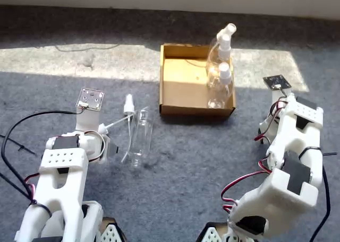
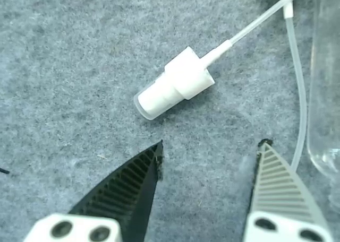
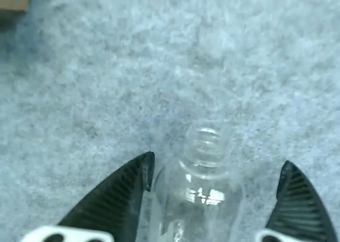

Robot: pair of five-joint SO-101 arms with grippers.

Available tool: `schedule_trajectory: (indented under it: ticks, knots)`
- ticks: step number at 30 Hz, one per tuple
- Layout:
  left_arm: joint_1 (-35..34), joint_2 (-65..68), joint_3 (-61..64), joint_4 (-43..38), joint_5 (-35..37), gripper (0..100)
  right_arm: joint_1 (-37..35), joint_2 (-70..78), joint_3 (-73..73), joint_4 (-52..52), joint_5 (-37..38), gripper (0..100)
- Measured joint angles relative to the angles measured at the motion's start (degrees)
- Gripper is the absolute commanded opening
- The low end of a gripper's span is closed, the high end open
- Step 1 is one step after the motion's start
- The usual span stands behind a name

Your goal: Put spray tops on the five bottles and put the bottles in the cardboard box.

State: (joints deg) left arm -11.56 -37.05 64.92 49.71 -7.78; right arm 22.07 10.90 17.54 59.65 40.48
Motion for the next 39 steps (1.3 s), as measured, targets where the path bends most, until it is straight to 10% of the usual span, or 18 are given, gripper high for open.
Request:
schedule_trajectory:
  ticks: [39]
  knots:
    - [-0.6,0.0,5.9,-10.5,0.0,26,9.9,-0.1,-1.3,12.9,-1.0,0.4]
